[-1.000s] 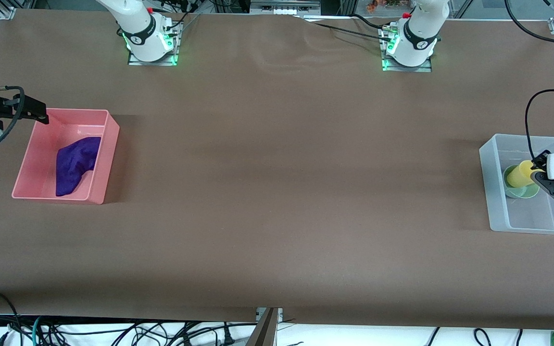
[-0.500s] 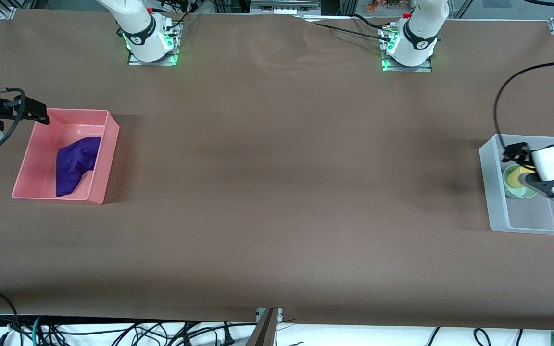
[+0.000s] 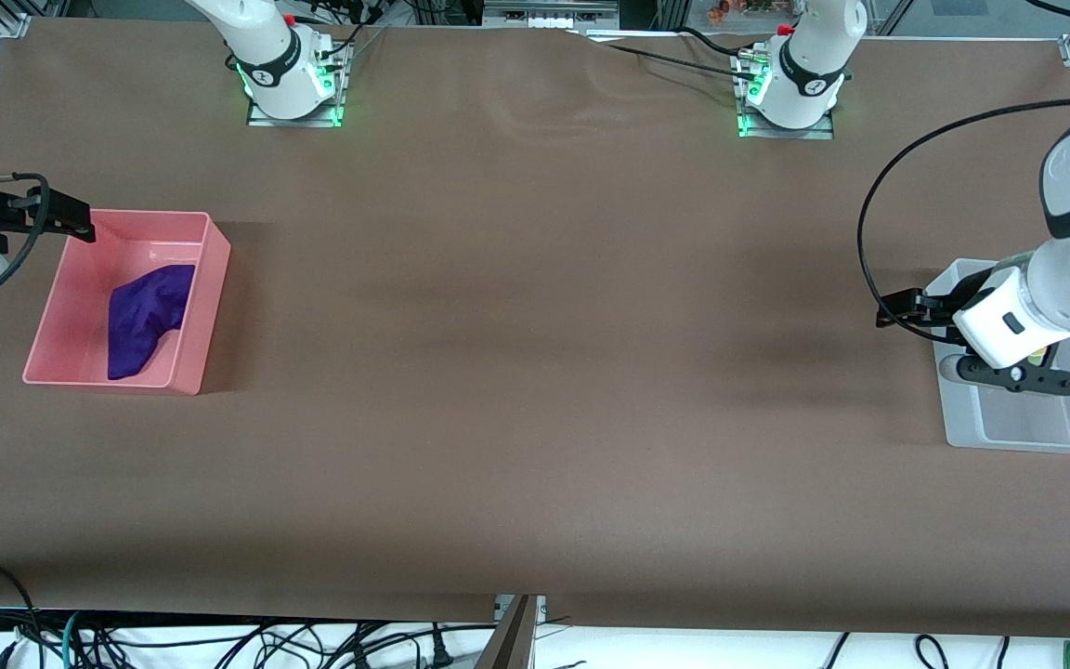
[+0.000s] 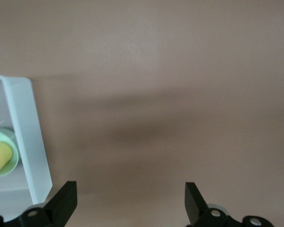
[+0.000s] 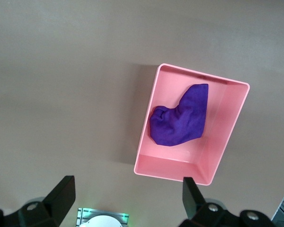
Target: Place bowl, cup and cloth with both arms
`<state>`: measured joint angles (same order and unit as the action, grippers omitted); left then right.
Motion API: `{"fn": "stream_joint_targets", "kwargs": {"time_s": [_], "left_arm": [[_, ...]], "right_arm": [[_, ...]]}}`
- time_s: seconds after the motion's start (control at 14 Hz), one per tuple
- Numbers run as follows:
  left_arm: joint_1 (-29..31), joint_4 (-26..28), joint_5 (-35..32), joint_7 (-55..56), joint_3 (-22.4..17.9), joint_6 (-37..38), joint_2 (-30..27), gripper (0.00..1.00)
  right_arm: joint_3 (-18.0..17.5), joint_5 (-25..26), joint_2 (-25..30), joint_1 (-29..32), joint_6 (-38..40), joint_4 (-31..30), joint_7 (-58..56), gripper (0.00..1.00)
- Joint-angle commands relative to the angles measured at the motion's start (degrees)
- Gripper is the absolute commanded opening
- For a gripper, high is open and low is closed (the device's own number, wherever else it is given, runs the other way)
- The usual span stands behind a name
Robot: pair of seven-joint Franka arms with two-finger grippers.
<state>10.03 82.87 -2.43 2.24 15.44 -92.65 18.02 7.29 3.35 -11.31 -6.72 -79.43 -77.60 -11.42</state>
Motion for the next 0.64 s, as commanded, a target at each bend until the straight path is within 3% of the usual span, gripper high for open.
{"fn": "stream_joint_targets", "kwargs": {"time_s": [0.0,0.21,0.57], "left_arm": [[-8.0,2.7,2.9,7.7,-8.4,-2.2,-8.2,1.00],[-9.6,15.4,3.1,7.3,-10.6,-5.6,-18.4,1.00],[-9.9,17.1,3.0,5.7,-10.6,-5.8,-19.6,1.00]], "right_arm": [[-0.3,0.5,0.1,0.6,0.0,0.0,0.1,1.00],[-0.3,0.5,0.1,0.6,-0.1,0.0,0.1,1.00],[-0.2,0.5,0.0,0.6,-0.1,0.0,0.1,1.00]]}}
